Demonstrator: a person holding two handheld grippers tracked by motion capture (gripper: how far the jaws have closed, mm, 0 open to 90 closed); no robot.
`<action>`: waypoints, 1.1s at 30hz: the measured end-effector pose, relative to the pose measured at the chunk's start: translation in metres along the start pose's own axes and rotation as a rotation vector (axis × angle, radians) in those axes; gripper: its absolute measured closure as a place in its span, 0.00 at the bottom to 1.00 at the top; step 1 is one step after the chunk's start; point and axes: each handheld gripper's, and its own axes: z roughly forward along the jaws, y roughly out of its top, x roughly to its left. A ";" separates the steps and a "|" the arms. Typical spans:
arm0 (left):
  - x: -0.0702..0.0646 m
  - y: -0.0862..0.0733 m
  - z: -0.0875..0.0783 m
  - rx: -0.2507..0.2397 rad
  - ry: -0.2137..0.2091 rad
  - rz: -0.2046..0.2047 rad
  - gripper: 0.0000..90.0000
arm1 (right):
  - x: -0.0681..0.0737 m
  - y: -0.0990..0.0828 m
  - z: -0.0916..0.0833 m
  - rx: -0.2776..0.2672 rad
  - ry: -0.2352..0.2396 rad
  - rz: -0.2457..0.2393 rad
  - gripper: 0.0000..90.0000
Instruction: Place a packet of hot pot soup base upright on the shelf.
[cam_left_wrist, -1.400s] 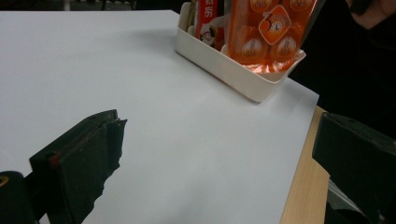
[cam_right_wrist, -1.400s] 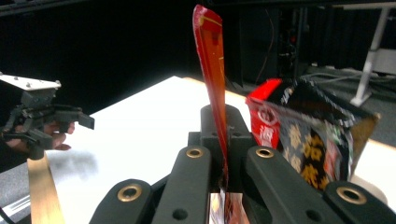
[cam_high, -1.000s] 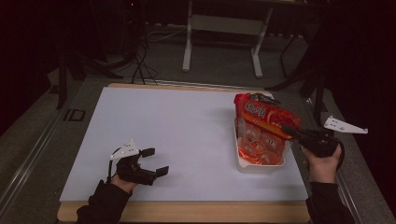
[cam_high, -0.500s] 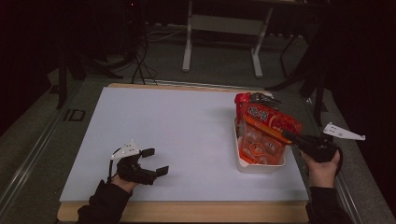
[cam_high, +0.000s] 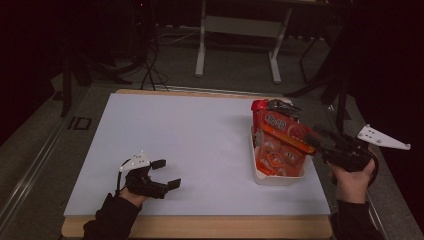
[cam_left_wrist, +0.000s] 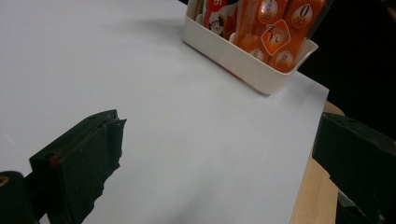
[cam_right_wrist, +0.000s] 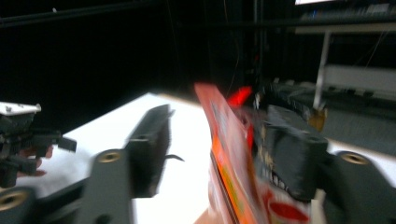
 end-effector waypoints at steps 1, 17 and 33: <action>0.000 0.000 -0.001 -0.002 0.000 0.002 0.02 | 0.009 0.008 -0.001 -0.019 0.015 -0.013 0.33; -0.001 -0.001 -0.003 -0.022 0.013 0.028 0.02 | 0.062 0.011 0.029 0.014 0.179 -0.031 0.13; -0.003 -0.002 -0.003 -0.023 0.011 0.044 0.02 | 0.085 -0.036 0.075 0.145 0.263 -0.071 0.14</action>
